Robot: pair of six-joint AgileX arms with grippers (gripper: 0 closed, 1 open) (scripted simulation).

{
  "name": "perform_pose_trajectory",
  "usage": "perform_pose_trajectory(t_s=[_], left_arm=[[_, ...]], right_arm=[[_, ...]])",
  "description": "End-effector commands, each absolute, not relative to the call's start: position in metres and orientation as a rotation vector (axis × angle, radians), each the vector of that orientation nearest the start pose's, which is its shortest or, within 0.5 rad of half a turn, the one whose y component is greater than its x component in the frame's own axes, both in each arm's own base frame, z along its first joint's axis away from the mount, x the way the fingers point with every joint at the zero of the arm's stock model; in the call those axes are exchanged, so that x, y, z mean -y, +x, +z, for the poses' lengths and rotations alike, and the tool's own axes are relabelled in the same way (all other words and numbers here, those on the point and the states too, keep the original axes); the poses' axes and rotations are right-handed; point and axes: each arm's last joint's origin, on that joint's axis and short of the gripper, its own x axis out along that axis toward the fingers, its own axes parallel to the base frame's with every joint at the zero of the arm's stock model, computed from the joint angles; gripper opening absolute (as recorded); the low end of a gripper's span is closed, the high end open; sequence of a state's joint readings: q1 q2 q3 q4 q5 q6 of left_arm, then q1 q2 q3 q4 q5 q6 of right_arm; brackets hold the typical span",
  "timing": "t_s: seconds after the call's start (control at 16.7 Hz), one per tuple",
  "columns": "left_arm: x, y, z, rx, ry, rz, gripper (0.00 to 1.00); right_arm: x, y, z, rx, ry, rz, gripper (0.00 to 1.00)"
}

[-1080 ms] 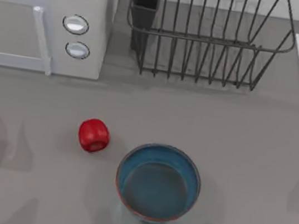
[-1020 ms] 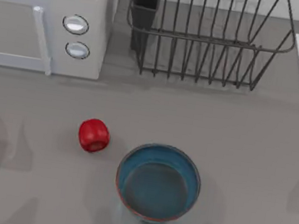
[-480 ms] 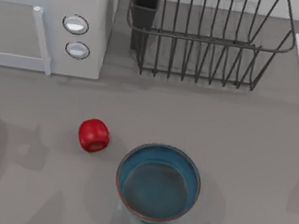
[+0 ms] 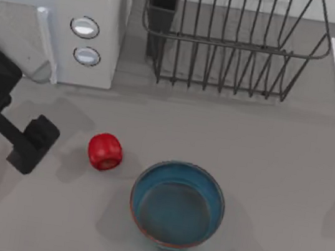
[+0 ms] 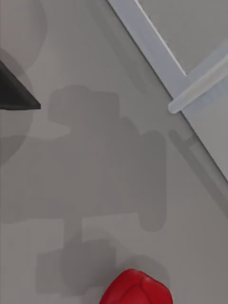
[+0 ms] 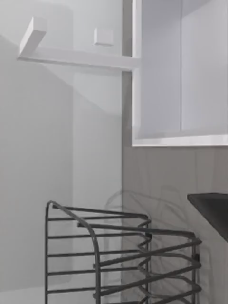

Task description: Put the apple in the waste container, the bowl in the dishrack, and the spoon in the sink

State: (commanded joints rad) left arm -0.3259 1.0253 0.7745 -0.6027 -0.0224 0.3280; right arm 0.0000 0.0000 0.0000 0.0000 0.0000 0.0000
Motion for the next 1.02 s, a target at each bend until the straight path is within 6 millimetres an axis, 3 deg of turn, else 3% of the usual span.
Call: perform_pose_trajectory(t_s=[0.24, 0.54, 0.78, 1.02], left_arm=[[0.110, 0.252, 0.248, -1.041, 0.637, -0.582, 1.00], [0.166, 0.310, 0.215, -1.288, 0.821, -0.742, 1.00], [0.194, 0.333, 0.186, -1.411, 0.914, -0.818, 1.00], [0.199, 0.336, 0.178, -1.439, 0.934, -0.833, 1.00]], right_arm=[[0.001, 0.106, 0.160, 0.000, 0.000, 0.000, 1.00], [0.001, 0.106, 0.160, 0.000, 0.000, 0.000, 1.00], [0.001, 0.106, 0.160, 0.000, 0.000, 0.000, 1.00], [0.001, 0.106, 0.160, 0.000, 0.000, 0.000, 1.00]])
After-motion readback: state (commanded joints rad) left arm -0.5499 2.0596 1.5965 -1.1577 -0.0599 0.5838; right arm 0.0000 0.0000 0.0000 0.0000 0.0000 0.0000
